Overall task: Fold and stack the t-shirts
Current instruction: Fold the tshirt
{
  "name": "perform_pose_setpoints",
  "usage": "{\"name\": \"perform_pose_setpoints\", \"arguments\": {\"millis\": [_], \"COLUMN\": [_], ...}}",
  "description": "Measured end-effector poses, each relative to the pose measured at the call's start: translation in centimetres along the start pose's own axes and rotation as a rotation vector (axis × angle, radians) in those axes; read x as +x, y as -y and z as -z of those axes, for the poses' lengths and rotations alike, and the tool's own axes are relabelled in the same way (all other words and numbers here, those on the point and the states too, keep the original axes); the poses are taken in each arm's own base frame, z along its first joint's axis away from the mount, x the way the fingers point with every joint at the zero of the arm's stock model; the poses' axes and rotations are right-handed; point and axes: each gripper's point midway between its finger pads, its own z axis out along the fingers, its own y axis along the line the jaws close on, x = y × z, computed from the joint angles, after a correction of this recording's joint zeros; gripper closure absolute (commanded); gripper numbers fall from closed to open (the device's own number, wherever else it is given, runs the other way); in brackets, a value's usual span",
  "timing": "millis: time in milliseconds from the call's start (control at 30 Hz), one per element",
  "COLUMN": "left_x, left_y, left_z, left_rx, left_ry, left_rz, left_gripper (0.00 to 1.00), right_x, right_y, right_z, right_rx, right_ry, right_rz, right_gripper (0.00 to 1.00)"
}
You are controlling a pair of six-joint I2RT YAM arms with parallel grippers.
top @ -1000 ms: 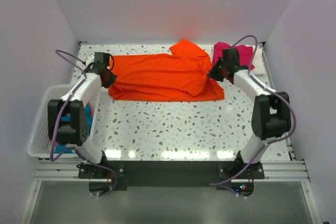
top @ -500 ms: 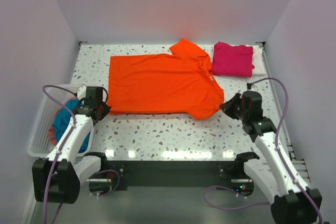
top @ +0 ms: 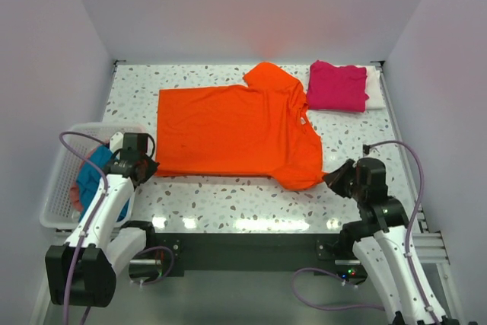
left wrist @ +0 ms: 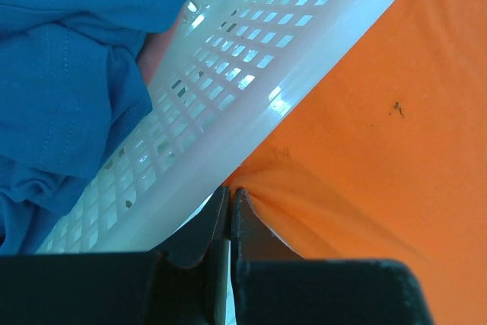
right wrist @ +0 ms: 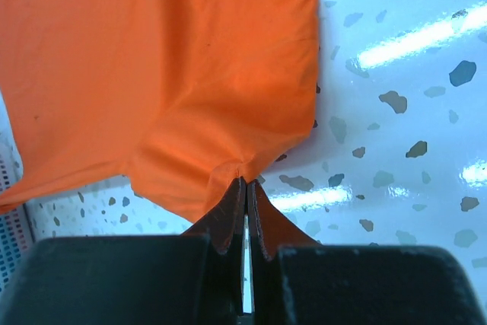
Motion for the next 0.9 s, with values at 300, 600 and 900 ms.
{"name": "perform_pose_setpoints", "arguments": {"millis": [300,600,900], "left_x": [-1.4,-5.4,-5.3], "left_y": [2.3,7.0,7.5], "left_z": [-1.5,-3.5,-6.4], "left_rx": [-0.031,-0.012,-0.063], "left_ry": [-0.028,0.02,-0.015], "left_rz": [-0.023,-0.033,-0.051], "left_gripper": [0.98,0.97,0.94], "right_x": [-2.5,-8.1,-10.0], "right_y": [-2.4,-7.0,-8.4], "right_z": [-4.4,-10.2,-15.1], "right_rx": [0.088,0.061,0.078], "right_ry": [-0.142,-0.115,-0.139], "right_rz": [0.059,0.109,0.128], "right_gripper": [1.0,1.0,1.0]}}
